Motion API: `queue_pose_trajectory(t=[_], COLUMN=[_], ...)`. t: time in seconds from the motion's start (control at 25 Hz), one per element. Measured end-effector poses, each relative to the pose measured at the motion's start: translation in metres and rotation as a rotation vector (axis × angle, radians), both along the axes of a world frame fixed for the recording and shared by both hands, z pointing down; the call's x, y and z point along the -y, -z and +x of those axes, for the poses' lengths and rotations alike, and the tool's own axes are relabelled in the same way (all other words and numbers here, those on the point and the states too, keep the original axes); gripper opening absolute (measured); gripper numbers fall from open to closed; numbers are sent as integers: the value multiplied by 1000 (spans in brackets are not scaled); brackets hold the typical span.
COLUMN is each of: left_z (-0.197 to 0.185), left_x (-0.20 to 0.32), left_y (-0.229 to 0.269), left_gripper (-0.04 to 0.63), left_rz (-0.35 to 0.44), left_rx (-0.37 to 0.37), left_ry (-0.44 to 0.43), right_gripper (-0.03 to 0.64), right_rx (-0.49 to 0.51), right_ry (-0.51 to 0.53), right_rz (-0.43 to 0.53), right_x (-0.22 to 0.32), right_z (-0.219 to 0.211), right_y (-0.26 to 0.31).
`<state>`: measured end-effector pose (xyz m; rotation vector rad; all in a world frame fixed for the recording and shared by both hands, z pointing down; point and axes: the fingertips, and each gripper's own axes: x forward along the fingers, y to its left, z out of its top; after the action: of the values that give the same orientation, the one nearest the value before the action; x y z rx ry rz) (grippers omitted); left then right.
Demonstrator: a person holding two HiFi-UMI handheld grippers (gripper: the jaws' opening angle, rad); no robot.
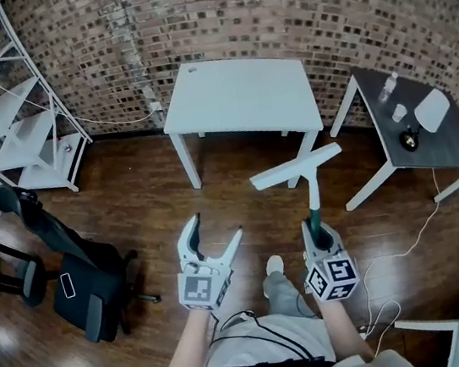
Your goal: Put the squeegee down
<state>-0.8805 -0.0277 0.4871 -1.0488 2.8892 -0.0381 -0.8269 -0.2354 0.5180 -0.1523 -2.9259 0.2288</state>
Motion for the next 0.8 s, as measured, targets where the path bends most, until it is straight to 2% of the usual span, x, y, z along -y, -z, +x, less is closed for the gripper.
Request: queue_pose_trajectory(t=[0.16, 0.4, 0.64, 0.8], left_z=[-47, -119, -171, -200], left_x=[35, 80, 127, 140], left_y=[5, 2, 8, 10], left_gripper=[391, 393, 393, 392], left_rz=[31, 12, 3, -9], left_rx=[-16, 11, 18, 19], left_ry=[6, 47, 67, 74], right_gripper=[66, 66, 65, 66], right_rx=[-8, -24, -29, -53], right_ry=[26, 61, 99, 97], right_rz=[-15, -36, -49, -73], right_x=[26, 75, 117, 136], right_z=[-50, -128, -185, -215], right_y=[-9, -12, -15, -23])
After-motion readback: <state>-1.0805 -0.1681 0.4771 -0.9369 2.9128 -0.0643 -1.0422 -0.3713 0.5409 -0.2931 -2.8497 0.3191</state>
